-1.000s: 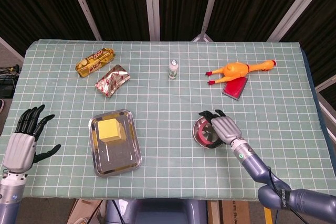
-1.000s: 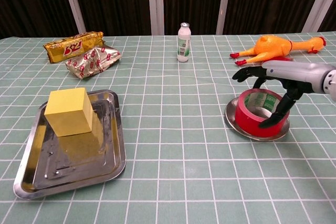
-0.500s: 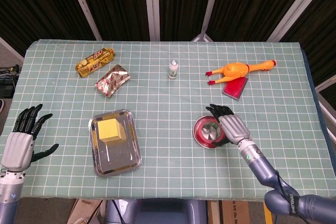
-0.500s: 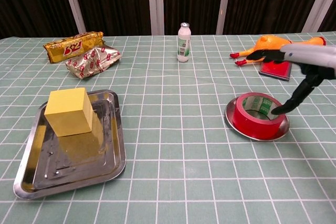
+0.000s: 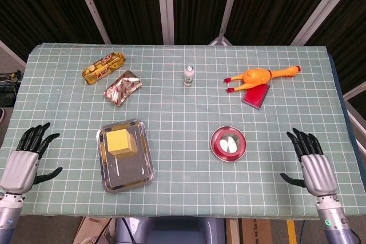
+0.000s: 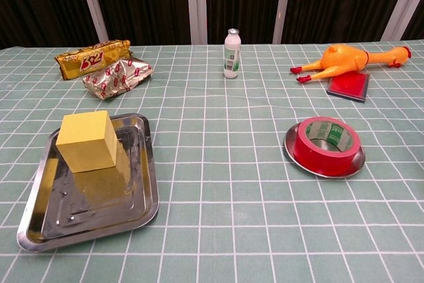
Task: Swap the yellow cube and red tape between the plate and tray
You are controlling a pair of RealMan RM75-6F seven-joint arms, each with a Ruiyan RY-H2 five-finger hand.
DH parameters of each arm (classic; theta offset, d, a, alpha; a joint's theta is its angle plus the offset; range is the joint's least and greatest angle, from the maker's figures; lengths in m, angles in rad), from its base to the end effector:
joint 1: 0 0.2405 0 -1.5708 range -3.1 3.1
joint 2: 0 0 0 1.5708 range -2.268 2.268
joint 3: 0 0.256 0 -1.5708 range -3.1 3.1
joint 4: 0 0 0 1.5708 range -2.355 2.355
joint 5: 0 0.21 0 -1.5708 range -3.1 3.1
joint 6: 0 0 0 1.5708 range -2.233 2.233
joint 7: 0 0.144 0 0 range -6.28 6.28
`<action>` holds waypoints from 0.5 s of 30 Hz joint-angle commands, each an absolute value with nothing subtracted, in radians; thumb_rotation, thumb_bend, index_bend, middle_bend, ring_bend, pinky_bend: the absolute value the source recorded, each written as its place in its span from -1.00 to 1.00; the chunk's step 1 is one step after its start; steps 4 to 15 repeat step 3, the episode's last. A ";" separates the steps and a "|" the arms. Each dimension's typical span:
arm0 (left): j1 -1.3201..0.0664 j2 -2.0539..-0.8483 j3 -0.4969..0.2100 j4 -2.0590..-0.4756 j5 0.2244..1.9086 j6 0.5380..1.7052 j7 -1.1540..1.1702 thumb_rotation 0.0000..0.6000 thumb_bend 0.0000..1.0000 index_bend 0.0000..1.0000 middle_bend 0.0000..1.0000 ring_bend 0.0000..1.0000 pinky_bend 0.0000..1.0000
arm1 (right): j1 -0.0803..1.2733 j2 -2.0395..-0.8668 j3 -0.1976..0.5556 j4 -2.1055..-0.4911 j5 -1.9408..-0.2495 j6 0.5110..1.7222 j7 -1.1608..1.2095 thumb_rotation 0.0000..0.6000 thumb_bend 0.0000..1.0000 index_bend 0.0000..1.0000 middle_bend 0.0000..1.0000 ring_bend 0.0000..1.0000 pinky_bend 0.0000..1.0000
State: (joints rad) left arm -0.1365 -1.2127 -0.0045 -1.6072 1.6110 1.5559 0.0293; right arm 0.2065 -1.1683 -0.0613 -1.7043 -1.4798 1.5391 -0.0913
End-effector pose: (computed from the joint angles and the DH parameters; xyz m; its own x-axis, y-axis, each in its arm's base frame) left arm -0.2786 0.1844 0.1277 0.3424 -0.0377 0.9388 0.9239 -0.1679 -0.3437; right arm -0.2753 -0.1904 0.1297 0.3609 -0.0274 0.9322 -0.9286 -0.1026 0.3565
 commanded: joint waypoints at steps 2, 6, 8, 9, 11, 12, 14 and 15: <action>-0.140 -1.220 -0.003 -1.584 1.622 1.552 0.014 1.00 -0.92 -0.62 -1.00 -1.00 -1.00 | 0.159 -1.206 -0.062 -1.637 -1.543 1.606 -0.175 1.00 -1.00 -0.98 -1.00 -1.00 -1.00; -0.141 -1.221 -0.003 -1.583 1.616 1.545 0.014 1.00 -0.92 -0.62 -1.00 -1.00 -1.00 | 0.157 -1.209 -0.057 -1.634 -1.541 1.606 -0.181 1.00 -1.00 -0.98 -1.00 -1.00 -1.00; -0.141 -1.221 -0.003 -1.583 1.616 1.545 0.014 1.00 -0.92 -0.62 -1.00 -1.00 -1.00 | 0.157 -1.209 -0.057 -1.634 -1.541 1.606 -0.181 1.00 -1.00 -0.98 -1.00 -1.00 -1.00; -0.141 -1.221 -0.003 -1.583 1.616 1.545 0.014 1.00 -0.92 -0.62 -1.00 -1.00 -1.00 | 0.157 -1.209 -0.057 -1.634 -1.541 1.606 -0.181 1.00 -1.00 -0.98 -1.00 -1.00 -1.00; -0.141 -1.221 -0.003 -1.583 1.616 1.545 0.014 1.00 -0.92 -0.62 -1.00 -1.00 -1.00 | 0.157 -1.209 -0.057 -1.634 -1.541 1.606 -0.181 1.00 -1.00 -0.98 -1.00 -1.00 -1.00; -0.141 -1.221 -0.003 -1.583 1.616 1.545 0.014 1.00 -0.92 -0.62 -1.00 -1.00 -1.00 | 0.157 -1.209 -0.057 -1.634 -1.541 1.606 -0.181 1.00 -1.00 -0.98 -1.00 -1.00 -1.00; -0.141 -1.221 -0.003 -1.583 1.616 1.545 0.014 1.00 -0.92 -0.62 -1.00 -1.00 -1.00 | 0.157 -1.209 -0.057 -1.634 -1.541 1.606 -0.181 1.00 -1.00 -0.98 -1.00 -1.00 -1.00; -0.141 -1.221 -0.003 -1.583 1.616 1.545 0.014 1.00 -0.92 -0.62 -1.00 -1.00 -1.00 | 0.157 -1.209 -0.057 -1.634 -1.541 1.606 -0.181 1.00 -1.00 -0.98 -1.00 -1.00 -1.00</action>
